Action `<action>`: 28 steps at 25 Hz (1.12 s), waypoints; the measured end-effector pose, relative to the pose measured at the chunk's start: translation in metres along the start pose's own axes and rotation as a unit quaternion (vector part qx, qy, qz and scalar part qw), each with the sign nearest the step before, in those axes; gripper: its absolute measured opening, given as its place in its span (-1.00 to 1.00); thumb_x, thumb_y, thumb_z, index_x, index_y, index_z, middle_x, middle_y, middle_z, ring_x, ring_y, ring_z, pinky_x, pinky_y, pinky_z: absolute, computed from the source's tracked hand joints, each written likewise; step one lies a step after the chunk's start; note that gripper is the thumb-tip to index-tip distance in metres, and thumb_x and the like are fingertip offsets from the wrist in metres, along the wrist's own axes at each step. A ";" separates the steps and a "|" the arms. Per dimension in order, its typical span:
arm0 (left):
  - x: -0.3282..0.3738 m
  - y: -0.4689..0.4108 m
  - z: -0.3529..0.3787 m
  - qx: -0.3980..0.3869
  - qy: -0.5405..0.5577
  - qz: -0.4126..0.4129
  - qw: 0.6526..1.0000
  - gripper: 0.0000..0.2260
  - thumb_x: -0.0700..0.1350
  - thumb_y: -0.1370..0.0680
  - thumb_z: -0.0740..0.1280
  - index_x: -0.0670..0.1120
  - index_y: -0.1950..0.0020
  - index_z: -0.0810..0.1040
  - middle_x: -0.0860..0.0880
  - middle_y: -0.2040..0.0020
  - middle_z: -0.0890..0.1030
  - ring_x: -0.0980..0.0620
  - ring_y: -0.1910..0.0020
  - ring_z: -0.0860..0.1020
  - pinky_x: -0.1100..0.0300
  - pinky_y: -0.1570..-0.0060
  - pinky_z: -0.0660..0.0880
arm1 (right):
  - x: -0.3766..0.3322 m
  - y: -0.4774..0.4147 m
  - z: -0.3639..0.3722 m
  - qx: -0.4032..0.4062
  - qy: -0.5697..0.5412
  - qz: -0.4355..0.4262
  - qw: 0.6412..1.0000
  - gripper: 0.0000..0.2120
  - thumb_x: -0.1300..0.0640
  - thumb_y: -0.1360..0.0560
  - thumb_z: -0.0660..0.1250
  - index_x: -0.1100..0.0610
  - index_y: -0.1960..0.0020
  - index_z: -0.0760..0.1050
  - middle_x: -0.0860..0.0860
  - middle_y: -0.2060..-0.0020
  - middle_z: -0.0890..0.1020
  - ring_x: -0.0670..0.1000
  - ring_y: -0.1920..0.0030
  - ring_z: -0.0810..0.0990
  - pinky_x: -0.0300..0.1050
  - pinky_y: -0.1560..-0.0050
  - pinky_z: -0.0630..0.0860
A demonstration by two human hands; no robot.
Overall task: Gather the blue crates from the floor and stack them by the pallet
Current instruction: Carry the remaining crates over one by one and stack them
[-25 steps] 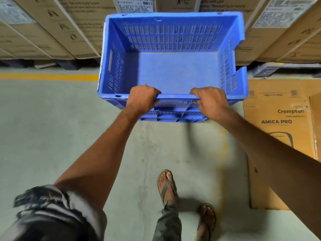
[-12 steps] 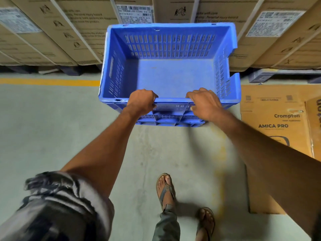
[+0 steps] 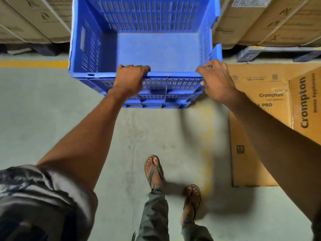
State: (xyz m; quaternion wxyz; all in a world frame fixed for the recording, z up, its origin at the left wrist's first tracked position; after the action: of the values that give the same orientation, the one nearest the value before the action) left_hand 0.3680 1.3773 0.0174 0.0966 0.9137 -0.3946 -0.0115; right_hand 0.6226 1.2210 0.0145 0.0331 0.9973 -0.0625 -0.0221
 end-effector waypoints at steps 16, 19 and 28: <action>0.052 0.010 0.018 0.146 0.022 0.012 0.989 -0.75 -0.03 -0.65 0.25 0.06 -0.33 0.48 0.01 -0.10 0.60 -0.13 -0.03 0.53 0.00 -0.09 0.35 | -0.032 0.066 0.032 0.171 -0.024 0.115 0.978 -0.58 0.08 -0.52 0.36 0.04 -0.36 0.41 0.05 -0.28 0.48 0.12 -0.27 0.39 0.03 -0.19 0.34; 0.042 0.004 0.015 0.123 0.016 0.053 0.991 -0.78 0.03 -0.67 0.20 0.04 -0.28 0.47 -0.03 -0.07 0.55 -0.16 0.00 0.48 -0.01 0.05 0.28 | -0.018 0.061 0.024 0.203 -0.021 0.135 0.970 -0.65 0.01 -0.53 0.34 0.05 -0.28 0.42 0.03 -0.27 0.49 0.13 -0.23 0.41 0.02 -0.19 0.33; 0.039 0.004 0.009 0.101 0.024 0.069 0.992 -0.75 0.03 -0.69 0.19 0.04 -0.34 0.47 -0.05 -0.12 0.55 -0.17 -0.02 0.48 -0.02 0.04 0.29 | -0.019 0.041 -0.006 0.139 -0.025 0.096 0.985 -0.55 0.30 -0.48 0.17 0.04 -0.32 0.47 -0.02 -0.18 0.61 0.16 -0.24 0.44 0.04 -0.16 0.36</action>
State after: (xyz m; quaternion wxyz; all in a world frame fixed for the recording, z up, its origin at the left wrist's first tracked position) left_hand 0.3910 1.3443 0.0111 0.0138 0.8894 -0.4533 0.0567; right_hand 0.5995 1.1836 0.0238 -0.1052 0.9807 -0.1610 -0.0352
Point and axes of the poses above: each hand's wrist, its own y-axis away from the middle knuckle, its own z-axis out of the palm, x = y × z, the point moved 2 cm from there along -y, towards the middle knuckle
